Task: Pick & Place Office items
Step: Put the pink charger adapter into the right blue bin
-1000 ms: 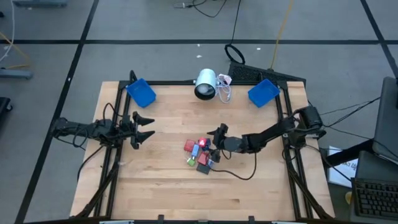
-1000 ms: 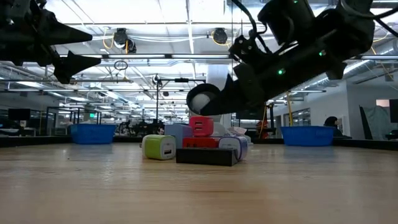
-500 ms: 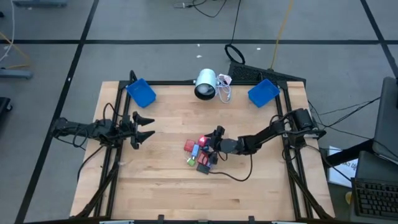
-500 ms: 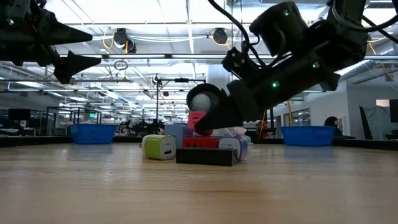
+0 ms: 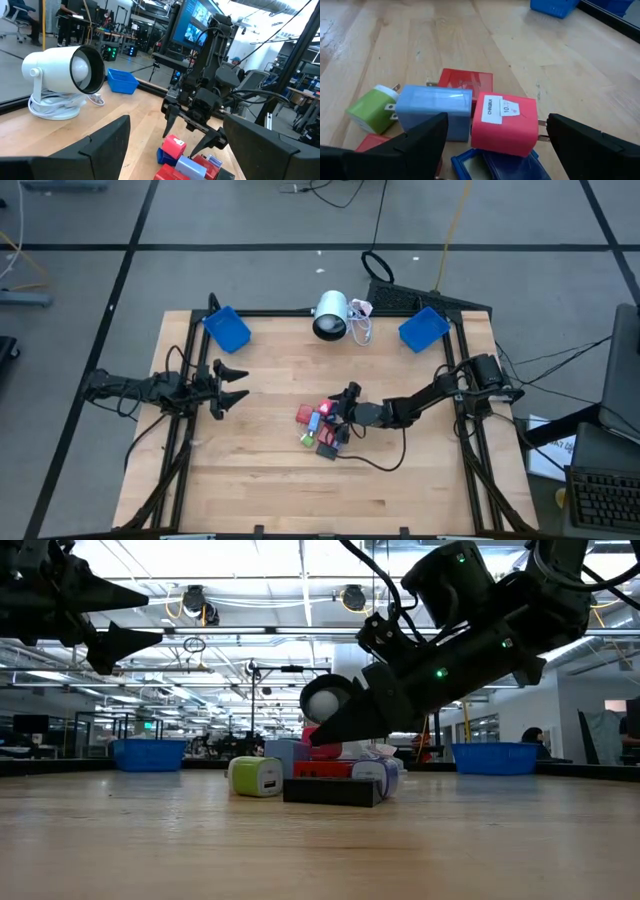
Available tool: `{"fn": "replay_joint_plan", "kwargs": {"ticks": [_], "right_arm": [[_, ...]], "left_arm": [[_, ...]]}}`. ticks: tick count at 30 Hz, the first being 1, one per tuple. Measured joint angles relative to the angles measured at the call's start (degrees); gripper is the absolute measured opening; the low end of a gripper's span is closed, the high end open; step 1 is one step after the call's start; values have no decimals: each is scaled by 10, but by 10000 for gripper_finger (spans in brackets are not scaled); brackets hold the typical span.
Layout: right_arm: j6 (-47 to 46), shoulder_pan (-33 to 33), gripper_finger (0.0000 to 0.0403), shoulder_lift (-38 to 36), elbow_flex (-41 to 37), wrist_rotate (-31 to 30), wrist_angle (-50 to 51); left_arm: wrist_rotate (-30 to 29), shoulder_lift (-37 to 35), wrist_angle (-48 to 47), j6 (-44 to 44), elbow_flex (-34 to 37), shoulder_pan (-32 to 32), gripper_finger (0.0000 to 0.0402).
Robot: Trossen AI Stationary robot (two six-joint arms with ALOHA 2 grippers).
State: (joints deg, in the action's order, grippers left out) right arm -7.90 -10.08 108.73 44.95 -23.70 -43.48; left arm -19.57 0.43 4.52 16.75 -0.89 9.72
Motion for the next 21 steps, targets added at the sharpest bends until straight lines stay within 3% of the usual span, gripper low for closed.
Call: {"fn": "replay_joint_plan", "kwargs": {"ticks": [21], "right_arm": [[-19, 7, 216, 0, 0, 0, 0]], "left_arm": [[0, 0, 0, 0, 0, 0, 324]]}}
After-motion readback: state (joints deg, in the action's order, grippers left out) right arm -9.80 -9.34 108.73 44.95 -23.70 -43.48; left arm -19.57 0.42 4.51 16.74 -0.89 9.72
